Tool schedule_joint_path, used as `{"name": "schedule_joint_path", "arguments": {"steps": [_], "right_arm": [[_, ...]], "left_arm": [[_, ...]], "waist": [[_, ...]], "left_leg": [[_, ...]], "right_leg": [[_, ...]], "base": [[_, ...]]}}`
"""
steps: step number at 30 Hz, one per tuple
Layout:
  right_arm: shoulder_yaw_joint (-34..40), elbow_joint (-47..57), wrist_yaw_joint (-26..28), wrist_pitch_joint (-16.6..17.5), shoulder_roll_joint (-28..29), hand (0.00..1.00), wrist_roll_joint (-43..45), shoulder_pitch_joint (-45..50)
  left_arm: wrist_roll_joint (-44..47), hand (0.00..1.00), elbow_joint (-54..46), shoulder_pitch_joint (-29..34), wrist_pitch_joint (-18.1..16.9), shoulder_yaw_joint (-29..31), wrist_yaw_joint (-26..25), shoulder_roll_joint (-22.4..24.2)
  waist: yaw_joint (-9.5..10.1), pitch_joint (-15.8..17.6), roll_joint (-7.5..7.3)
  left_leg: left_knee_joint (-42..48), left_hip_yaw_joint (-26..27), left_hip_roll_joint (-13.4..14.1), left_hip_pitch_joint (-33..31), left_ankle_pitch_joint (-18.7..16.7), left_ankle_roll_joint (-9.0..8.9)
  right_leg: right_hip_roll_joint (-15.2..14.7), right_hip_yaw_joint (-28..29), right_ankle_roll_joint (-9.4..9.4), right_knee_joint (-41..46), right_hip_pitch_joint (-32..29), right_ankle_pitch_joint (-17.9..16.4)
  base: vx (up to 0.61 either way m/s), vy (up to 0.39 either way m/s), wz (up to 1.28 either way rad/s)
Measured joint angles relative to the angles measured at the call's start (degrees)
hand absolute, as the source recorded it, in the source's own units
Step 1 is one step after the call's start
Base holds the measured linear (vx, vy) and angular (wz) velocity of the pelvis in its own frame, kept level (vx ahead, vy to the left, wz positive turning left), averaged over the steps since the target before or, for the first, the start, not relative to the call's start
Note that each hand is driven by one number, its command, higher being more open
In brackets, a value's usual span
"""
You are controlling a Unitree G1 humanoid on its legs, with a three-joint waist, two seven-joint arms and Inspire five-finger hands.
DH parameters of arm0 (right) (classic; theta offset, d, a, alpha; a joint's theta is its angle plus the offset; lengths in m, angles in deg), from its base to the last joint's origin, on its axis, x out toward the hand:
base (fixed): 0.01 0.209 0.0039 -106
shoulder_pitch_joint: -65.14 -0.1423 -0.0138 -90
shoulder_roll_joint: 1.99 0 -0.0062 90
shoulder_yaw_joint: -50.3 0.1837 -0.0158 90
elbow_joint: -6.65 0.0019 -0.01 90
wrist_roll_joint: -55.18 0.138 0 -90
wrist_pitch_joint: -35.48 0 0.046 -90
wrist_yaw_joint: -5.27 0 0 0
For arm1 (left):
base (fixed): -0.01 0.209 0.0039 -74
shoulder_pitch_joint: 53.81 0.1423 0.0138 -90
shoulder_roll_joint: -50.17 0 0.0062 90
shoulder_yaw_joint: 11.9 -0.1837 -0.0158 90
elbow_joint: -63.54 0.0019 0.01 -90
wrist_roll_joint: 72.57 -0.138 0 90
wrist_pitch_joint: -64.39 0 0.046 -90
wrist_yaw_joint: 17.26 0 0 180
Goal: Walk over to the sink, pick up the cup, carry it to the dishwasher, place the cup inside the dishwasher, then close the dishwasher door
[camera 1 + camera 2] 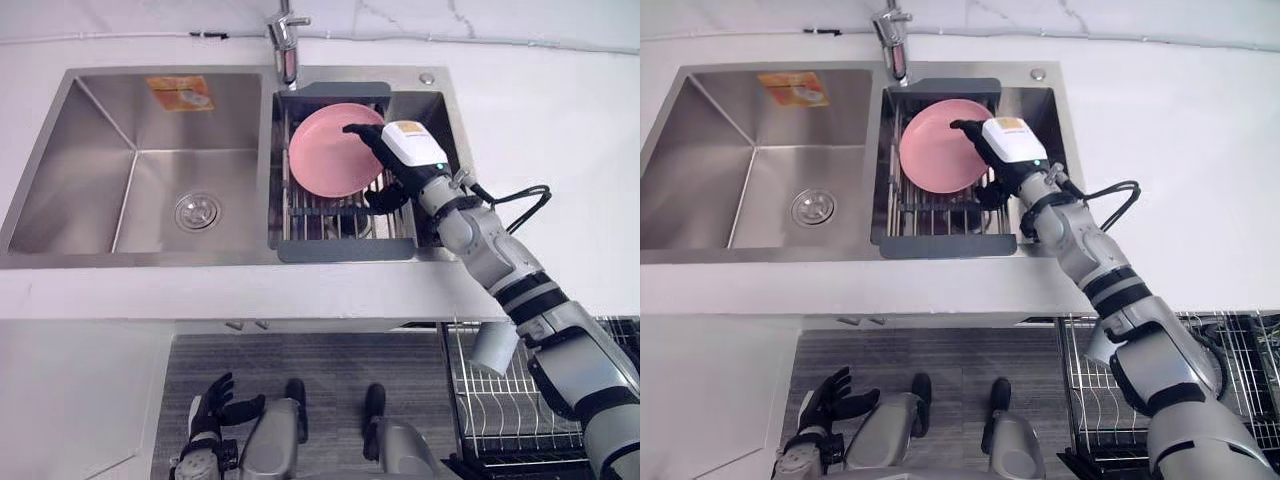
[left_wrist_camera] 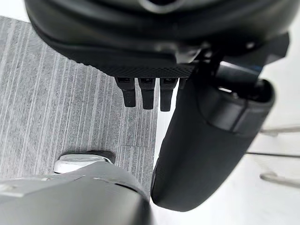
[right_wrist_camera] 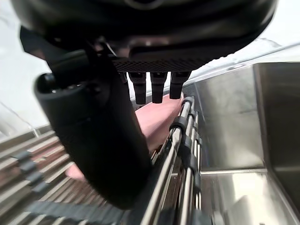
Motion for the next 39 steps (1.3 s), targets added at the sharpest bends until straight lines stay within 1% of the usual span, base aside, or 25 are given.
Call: {"name": "schedule_joint_path", "arguments": {"steps": [1, 3, 5, 7, 8, 9, 11, 13, 15, 17, 21, 22, 24, 25, 26, 27, 28, 29, 30, 31, 33, 34, 36, 38, 39], "right_arm": [[0.0, -0.6, -0.4, 0.0, 0.0, 0.30, -0.4, -1.8], [0.0, -2.3, -0.8, -0.1, -0.1, 0.30, -0.9, -3.6], [-0.1, -3.7, -1.5, 1.1, -0.7, 0.30, -1.7, -3.9], [-0.2, -5.2, -2.2, 1.0, -0.6, 0.30, -2.1, -4.6], [-0.2, -6.3, -3.3, 1.0, -0.8, 0.30, -2.1, -5.4], [-0.2, -6.4, -3.8, 0.8, -1.0, 0.30, -2.3, -5.7], [0.3, -6.2, -6.7, 0.9, -1.9, 0.30, -2.4, -7.5], [1.6, -6.2, -6.9, -0.5, -1.3, 0.30, -2.1, -9.0], [1.9, -5.9, -6.8, -0.9, -1.3, 0.30, -2.0, -9.3], [2.2, -2.4, -6.2, -1.5, -1.3, 0.30, -2.0, -8.4], [9.0, 13.6, -6.2, -1.8, -1.3, 0.30, -1.8, 0.2], [10.0, 16.2, -6.2, -1.8, -1.3, 0.30, -1.8, 1.7], [14.7, 27.0, -6.3, -1.0, -1.2, 0.30, -1.4, 9.2], [16.0, 29.7, -6.3, -0.7, -1.2, 0.30, -1.4, 11.1], [18.4, 34.6, -6.4, 0.2, -1.1, 0.30, -1.3, 14.6], [21.0, 39.1, -6.4, 1.0, -0.7, 0.30, -1.2, 18.5], [22.2, 41.1, -6.4, 1.4, -0.3, 0.30, -1.1, 20.5], [24.9, 44.9, -6.4, 2.1, 0.9, 0.30, -0.2, 24.8], [26.0, 46.5, -6.5, 2.4, 1.6, 0.30, 0.2, 27.0], [28.0, 49.2, -6.5, 2.8, 2.8, 0.30, 0.5, 31.5], [30.8, 52.3, -6.4, 3.8, 4.5, 0.30, 0.9, 39.0], [32.1, 53.0, -6.2, 4.3, 5.7, 0.30, 1.1, 43.6], [33.0, 53.1, -5.6, 4.5, 6.9, 0.30, 2.1, 46.9], [35.9, 52.7, -5.2, 4.4, 10.4, 0.30, 3.2, 54.4], [36.6, 52.3, -5.1, 4.4, 11.3, 0.30, 3.2, 55.9]], "left_arm": [[0.5, 0.90, -0.1, 0.0, -0.3, 0.0, -0.7, -0.1], [0.8, 0.90, -0.4, -0.1, -0.5, 0.0, -1.1, -0.1], [1.5, 0.90, -0.9, -0.2, -0.8, 0.0, -1.6, -0.1], [1.9, 0.90, -1.7, -0.6, -1.0, -0.1, -1.8, -0.1], [2.0, 0.90, -2.3, -1.1, -1.5, -0.2, -1.8, -0.1], [2.0, 0.90, -2.4, -1.4, -1.9, -0.2, -1.9, -0.1], [2.5, 0.90, -2.1, -3.1, -1.8, -0.1, -2.0, -0.3], [2.5, 0.90, -1.7, -3.8, -1.5, -0.2, -1.9, 0.0], [2.5, 0.90, -1.3, -3.9, -1.5, -0.1, -1.9, 0.0], [2.5, 0.90, 0.0, -4.0, -1.1, 0.0, -1.9, 0.0], [2.4, 0.90, 0.5, -4.0, 0.4, 0.6, -1.8, 0.4], [2.3, 0.90, 0.7, -4.0, 0.7, 1.2, -1.8, 0.7], [1.3, 0.90, 0.9, -3.9, 0.9, 2.4, -1.9, 1.4], [1.1, 0.90, 0.9, -3.9, 0.9, 2.5, -1.9, 1.4], [0.1, 0.90, 0.9, -3.9, 0.9, 2.8, -1.8, 1.2], [-0.5, 0.90, 0.9, -3.9, 1.0, 3.6, -1.8, 1.2], [-0.9, 0.90, 1.0, -3.8, 1.1, 4.0, -1.8, 1.1], [-0.9, 0.90, 1.5, -3.9, 1.1, 4.4, -1.8, 0.8], [-0.9, 0.90, 1.9, -3.8, 1.1, 4.5, -1.8, 0.6], [-0.9, 0.90, 2.8, -3.8, 1.2, 4.5, -1.8, 0.3], [-0.9, 0.90, 3.6, -3.1, 1.6, 4.4, -1.7, 0.2], [-1.0, 0.90, 4.7, -2.9, 1.7, 4.4, -1.4, 0.3], [-1.0, 0.90, 5.2, -2.4, 1.7, 4.4, -1.1, 0.3], [-1.0, 0.90, 5.3, -1.5, 1.7, 4.4, -0.7, 0.5], [-1.0, 0.90, 5.3, -1.3, 1.7, 4.4, -0.7, 0.5]], "waist": [[-0.01, 0.5, 0.03], [0.27, 0.7, 0.11], [-0.01, 0.9, 0.15], [0.03, 1.2, 0.63], [-0.05, 1.6, 1.02], [-0.02, 1.7, 1.05], [0.01, 2.5, 1.07], [0.39, 2.9, 1.44], [1.01, 3.1, 1.35], [0.93, 3.2, 1.29], [0.59, 3.4, 0.79], [0.52, 3.4, 0.74], [-0.76, 3.3, 0.54], [-1.17, 3.2, 0.37], [-2.19, 3.1, 0.08], [-2.87, 2.6, -0.65], [-3.22, 2.4, -1.03], [-4.20, 1.9, -1.74], [-4.55, 1.7, -2.04], [-5.36, 1.1, -2.54], [-6.74, -1.2, -3.22], [-7.68, -2.8, -3.19], [-8.59, -3.9, -3.00], [-10.05, -5.6, -2.17], [-10.26, -5.7, -1.92]], "left_leg": [[0.3, -0.3, 0.0, -0.4, 0.0, 0.00], [0.5, -0.9, -0.2, -1.1, 0.1, 0.01], [0.5, -1.5, -0.4, -1.8, 0.6, 0.00], [0.3, -2.0, -0.6, -2.2, 0.7, -0.05], [-0.1, -3.0, -0.5, -2.5, 0.7, -0.06], [-0.7, -3.3, -0.5, -2.7, 0.7, -0.11], [-2.0, -3.5, -0.4, -3.3, 1.7, -0.53], [-2.4, -3.5, -0.2, -3.3, 2.2, -0.73], [-2.6, -3.5, 0.3, -3.2, 2.4, -1.01], [-2.6, -3.3, 0.7, -3.1, 2.4, -1.17], [-1.6, -1.9, 1.3, -2.2, 2.5, -1.28], [-1.4, -1.4, 1.4, -1.7, 2.5, -1.30], [-1.6, -0.1, 1.4, 0.9, 2.1, -1.50], [-1.6, 0.2, 1.4, 1.3, 1.8, -1.50], [-1.6, 0.7, 1.5, 2.2, 1.3, -1.42], [-1.6, 1.9, 1.6, 3.1, 0.8, -1.40], [-1.6, 2.3, 1.7, 3.5, 0.5, -1.38], [-1.6, 3.2, 1.9, 4.7, 0.1, -1.44], [-1.6, 3.7, 2.0, 5.3, -0.2, -1.43], [-1.7, 4.8, 2.3, 6.7, -0.8, -1.43], [-2.1, 7.1, 2.5, 8.1, -1.4, -1.33], [-2.4, 8.9, 2.5, 9.1, -1.7, -1.30], [-2.5, 10.3, 2.5, 9.9, -2.1, -1.26], [-2.6, 12.8, 2.8, 11.1, -2.6, -1.20], [-2.6, 13.5, 2.9, 11.4, -2.8, -1.19]], "right_leg": [[0.0, -0.4, -0.02, 0.0, -0.1, 0.0], [-0.1, -0.8, -0.05, 0.1, -0.4, 0.0], [-0.2, -1.3, -0.06, 0.2, -0.9, -0.1], [-0.2, -1.8, -0.31, 0.2, -1.0, -0.3], [-0.2, -2.7, -0.44, 0.3, -1.2, -0.3], [-0.1, -3.0, -0.55, 0.4, -1.5, -0.4], [0.0, -3.4, -1.01, 1.1, -2.9, -0.3], [0.2, -3.5, -1.25, 1.1, -3.1, -0.1], [0.6, -3.5, -1.55, 1.1, -3.1, -0.1], [0.9, -3.3, -1.74, 1.1, -3.2, 0.0], [1.4, -1.4, -1.76, 1.3, -2.5, 0.0], [1.4, -0.9, -1.76, 1.6, -2.3, 0.0], [1.3, 0.8, -1.75, 1.7, -0.5, 0.0], [1.3, 1.3, -1.74, 1.7, -0.2, 0.0], [1.3, 2.0, -1.73, 1.7, 0.3, 0.0], [1.3, 3.0, -1.71, 1.7, 0.5, 0.0], [1.3, 3.5, -1.68, 1.7, 0.7, 0.0], [1.4, 4.4, -1.65, 1.5, 1.4, -0.1], [1.5, 4.9, -1.65, 1.5, 1.8, -0.1], [1.7, 5.9, -1.58, 1.5, 2.5, -0.1], [1.9, 8.1, -1.34, 1.3, 2.5, -0.3], [2.0, 9.7, -1.15, 1.0, 2.6, -0.2], [2.1, 11.1, -0.78, 0.7, 2.7, -0.2], [2.5, 13.5, -0.16, 0.2, 2.6, 0.2], [2.6, 14.1, -0.11, 0.1, 2.6, 0.2]], "base": [[0.00, -0.010, 0.22], [0.00, -0.006, 0.13], [0.00, -0.009, 0.11], [-0.06, -0.023, 0.15], [-0.08, -0.044, 0.27], [-0.08, -0.060, 0.29], [-0.09, -0.054, 0.13], [-0.06, -0.044, 0.02], [-0.03, -0.049, -0.02], [0.02, -0.041, -0.05], [0.07, -0.016, -0.10], [0.10, 0.017, -0.25], [0.09, 0.042, -0.24], [0.08, 0.053, -0.23], [0.07, 0.061, -0.36], [0.06, 0.058, -0.41], [0.06, 0.050, -0.47], [0.05, 0.026, -0.36], [0.06, 0.032, -0.44], [0.04, 0.024, -0.53], [0.03, 0.030, -0.65], [0.02, 0.033, -0.60], [0.00, 0.025, -0.53], [-0.02, 0.017, -0.58], [-0.04, 0.013, -0.52]]}}
